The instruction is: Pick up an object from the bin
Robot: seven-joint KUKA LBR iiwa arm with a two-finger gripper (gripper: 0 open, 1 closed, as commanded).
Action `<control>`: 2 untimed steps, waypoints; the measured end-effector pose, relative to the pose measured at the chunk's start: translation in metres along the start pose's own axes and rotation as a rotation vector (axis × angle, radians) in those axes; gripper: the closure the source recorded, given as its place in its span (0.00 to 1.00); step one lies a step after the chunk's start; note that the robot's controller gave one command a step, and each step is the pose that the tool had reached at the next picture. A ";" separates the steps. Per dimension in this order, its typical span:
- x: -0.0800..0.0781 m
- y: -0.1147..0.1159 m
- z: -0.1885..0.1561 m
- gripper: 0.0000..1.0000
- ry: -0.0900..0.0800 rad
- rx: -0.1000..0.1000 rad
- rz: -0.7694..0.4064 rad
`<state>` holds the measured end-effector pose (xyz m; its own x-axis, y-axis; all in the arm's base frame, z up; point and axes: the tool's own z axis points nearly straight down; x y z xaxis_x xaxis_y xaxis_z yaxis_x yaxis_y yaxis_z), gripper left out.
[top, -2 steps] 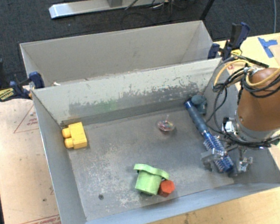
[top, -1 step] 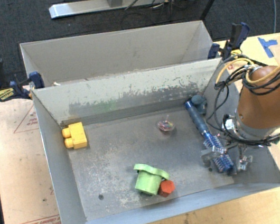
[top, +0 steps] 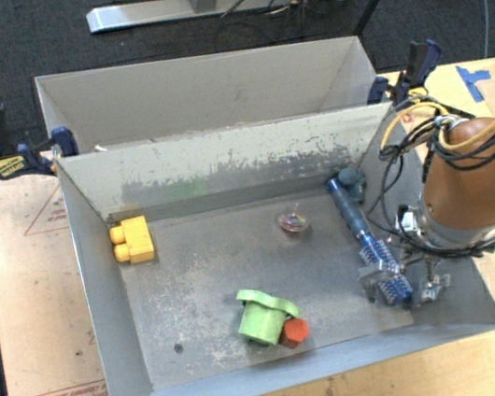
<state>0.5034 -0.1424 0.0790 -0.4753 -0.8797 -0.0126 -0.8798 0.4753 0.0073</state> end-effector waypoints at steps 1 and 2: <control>-0.032 -0.032 -0.043 0.00 0.010 0.009 -0.340; -0.027 -0.035 0.006 0.00 0.002 0.006 -0.731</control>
Offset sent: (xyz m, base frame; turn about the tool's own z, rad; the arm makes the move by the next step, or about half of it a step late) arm 0.0410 0.0099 0.0418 -0.3423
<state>0.5471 -0.1350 0.0726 0.2330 -0.9724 -0.0103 -0.9725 -0.2330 -0.0073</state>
